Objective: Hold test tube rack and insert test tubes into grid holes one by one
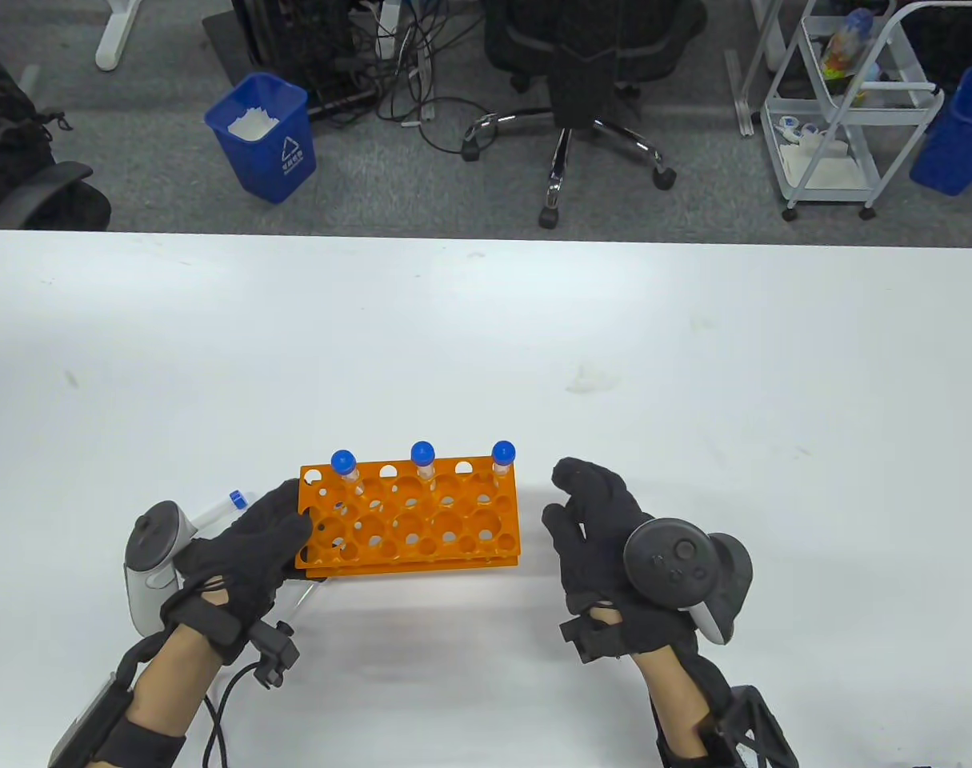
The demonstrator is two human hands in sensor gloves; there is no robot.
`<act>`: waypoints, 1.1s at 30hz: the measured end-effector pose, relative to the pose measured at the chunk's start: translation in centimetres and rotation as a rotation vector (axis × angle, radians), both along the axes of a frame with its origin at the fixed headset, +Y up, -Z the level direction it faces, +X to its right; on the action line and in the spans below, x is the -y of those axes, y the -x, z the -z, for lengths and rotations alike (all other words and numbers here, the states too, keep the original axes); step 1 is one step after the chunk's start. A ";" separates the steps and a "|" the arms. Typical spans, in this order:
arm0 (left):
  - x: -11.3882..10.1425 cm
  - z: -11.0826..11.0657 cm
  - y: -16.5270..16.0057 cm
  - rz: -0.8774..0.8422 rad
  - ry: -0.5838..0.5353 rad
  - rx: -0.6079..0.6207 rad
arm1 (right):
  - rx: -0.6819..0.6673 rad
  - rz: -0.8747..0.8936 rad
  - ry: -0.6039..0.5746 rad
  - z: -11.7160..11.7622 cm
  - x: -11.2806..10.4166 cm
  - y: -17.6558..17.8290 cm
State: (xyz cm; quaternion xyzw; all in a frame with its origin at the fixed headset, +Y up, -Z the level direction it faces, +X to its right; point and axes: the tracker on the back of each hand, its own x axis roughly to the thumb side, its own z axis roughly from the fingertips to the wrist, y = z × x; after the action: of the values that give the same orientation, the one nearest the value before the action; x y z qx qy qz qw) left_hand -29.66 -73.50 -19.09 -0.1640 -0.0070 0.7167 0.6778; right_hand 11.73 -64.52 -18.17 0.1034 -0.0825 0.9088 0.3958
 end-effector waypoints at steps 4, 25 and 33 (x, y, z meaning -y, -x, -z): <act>0.0 0.0 0.0 -0.005 -0.003 -0.004 | -0.059 0.113 0.101 0.4 2.3 0.0; 0.7 0.1 -1.0 0.028 0.004 0.022 | -0.165 0.631 0.628 0.6 8.7 1.6; 0.8 0.2 -1.6 0.045 -0.008 0.054 | -0.122 0.682 0.651 0.4 8.8 1.2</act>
State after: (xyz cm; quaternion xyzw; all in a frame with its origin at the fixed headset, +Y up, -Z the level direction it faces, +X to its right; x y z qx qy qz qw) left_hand -28.04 -74.34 -19.33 -0.1806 -0.0245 0.6966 0.6940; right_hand 10.51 -73.35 -18.53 -0.0059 0.2006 0.6980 0.6874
